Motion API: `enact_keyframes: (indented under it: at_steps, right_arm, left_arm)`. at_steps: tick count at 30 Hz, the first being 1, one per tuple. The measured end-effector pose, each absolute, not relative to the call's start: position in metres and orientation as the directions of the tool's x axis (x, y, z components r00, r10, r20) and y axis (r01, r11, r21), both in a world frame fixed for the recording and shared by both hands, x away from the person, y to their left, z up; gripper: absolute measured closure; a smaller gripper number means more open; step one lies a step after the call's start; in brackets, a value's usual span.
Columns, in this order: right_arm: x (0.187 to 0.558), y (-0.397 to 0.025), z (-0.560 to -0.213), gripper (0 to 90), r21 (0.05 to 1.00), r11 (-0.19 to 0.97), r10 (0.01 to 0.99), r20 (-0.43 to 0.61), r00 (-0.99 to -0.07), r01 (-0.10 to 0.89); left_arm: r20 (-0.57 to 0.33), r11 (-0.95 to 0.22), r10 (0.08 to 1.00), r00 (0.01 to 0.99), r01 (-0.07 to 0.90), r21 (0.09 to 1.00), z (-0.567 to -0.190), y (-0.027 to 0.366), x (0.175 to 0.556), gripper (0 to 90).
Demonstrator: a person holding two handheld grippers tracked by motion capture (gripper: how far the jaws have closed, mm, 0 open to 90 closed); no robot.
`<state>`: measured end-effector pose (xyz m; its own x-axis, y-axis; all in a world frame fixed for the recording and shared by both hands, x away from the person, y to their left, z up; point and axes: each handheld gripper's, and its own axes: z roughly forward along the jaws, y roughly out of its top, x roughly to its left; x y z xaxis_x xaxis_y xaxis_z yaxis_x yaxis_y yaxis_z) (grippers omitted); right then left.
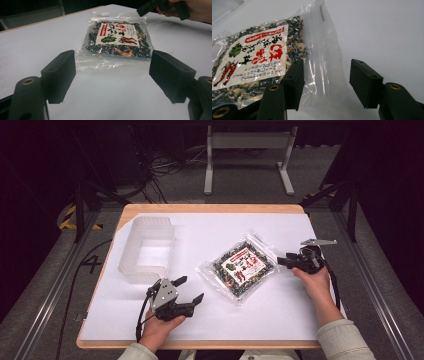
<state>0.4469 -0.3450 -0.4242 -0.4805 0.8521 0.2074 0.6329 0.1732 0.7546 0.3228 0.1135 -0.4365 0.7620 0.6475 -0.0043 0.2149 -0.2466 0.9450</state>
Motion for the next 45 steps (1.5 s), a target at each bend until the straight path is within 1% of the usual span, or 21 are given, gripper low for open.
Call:
enact_keyframes:
  at_steps: [2,7,9,13,17,19,22,24,25,26,29,33,36,38,43,45]
  right_arm:
    - [0.449,-0.345,-0.427,48.4,0.740,0.165,0.843,0.236,-0.482,0.652]
    - [0.451,-0.341,-0.431,52.5,0.724,0.182,0.832,0.248,-0.497,0.666]
    - [0.451,-0.341,-0.432,52.8,0.721,0.180,0.830,0.254,-0.496,0.669]
    - [0.452,-0.341,-0.434,56.9,0.707,0.172,0.823,0.279,-0.494,0.686]
    - [0.451,-0.338,-0.434,65.0,0.707,0.190,0.822,0.264,-0.504,0.681]
    - [0.450,-0.339,-0.433,70.6,0.707,0.187,0.823,0.266,-0.501,0.682]
    - [0.450,-0.339,-0.432,75.6,0.706,0.182,0.822,0.272,-0.500,0.684]
    - [0.449,-0.339,-0.431,83.3,0.711,0.182,0.818,0.275,-0.506,0.680]
    - [0.449,-0.338,-0.431,84.6,0.711,0.187,0.819,0.268,-0.508,0.678]
    - [0.448,-0.338,-0.430,89.6,0.712,0.194,0.821,0.258,-0.509,0.675]
    - [0.448,-0.337,-0.430,89.9,0.712,0.195,0.827,0.250,-0.503,0.674]
    - [0.447,-0.337,-0.428,90.0,0.718,0.197,0.829,0.241,-0.504,0.667]
    - [0.445,-0.335,-0.425,90.0,0.733,0.202,0.833,0.220,-0.508,0.650]
    - [0.443,-0.335,-0.422,90.0,0.745,0.199,0.832,0.216,-0.511,0.637]
    - [0.435,-0.336,-0.406,90.0,0.792,0.195,0.834,0.176,-0.523,0.578]
    - [0.432,-0.336,-0.401,90.0,0.805,0.194,0.836,0.164,-0.524,0.561]
  left_arm:
    - [-0.001,-0.248,0.642,0.766,0.209,0.946,-0.437,0.114,0.323,22.6]
    - [0.004,-0.251,0.635,0.773,0.202,0.947,-0.437,0.113,0.322,22.3]
    - [0.004,-0.251,0.634,0.773,0.200,0.947,-0.438,0.113,0.322,22.3]
    - [0.021,-0.259,0.630,0.776,0.185,0.948,-0.438,0.112,0.321,22.4]
    - [0.032,-0.272,0.627,0.779,0.180,0.945,-0.438,0.110,0.320,22.4]
    - [0.035,-0.275,0.625,0.780,0.178,0.945,-0.438,0.110,0.320,22.4]
    - [0.045,-0.283,0.623,0.781,0.171,0.944,-0.438,0.109,0.320,22.4]
    - [0.050,-0.286,0.622,0.781,0.167,0.944,-0.438,0.108,0.319,22.4]
    - [0.049,-0.285,0.622,0.782,0.168,0.944,-0.439,0.108,0.319,22.4]
    - [0.048,-0.285,0.621,0.782,0.168,0.944,-0.439,0.108,0.319,22.4]
    - [0.047,-0.290,0.619,0.784,0.173,0.941,-0.439,0.107,0.320,20.3]
    - [0.037,-0.281,0.617,0.786,0.176,0.944,-0.438,0.106,0.320,22.3]
    - [0.038,-0.284,0.623,0.781,0.181,0.942,-0.437,0.105,0.319,21.5]
    - [0.041,-0.290,0.621,0.782,0.181,0.940,-0.436,0.105,0.320,18.6]
    - [0.013,-0.286,0.608,0.794,0.204,0.936,-0.431,0.105,0.322,18.4]
    - [0.018,-0.293,0.608,0.794,0.204,0.934,-0.429,0.104,0.322,18.1]
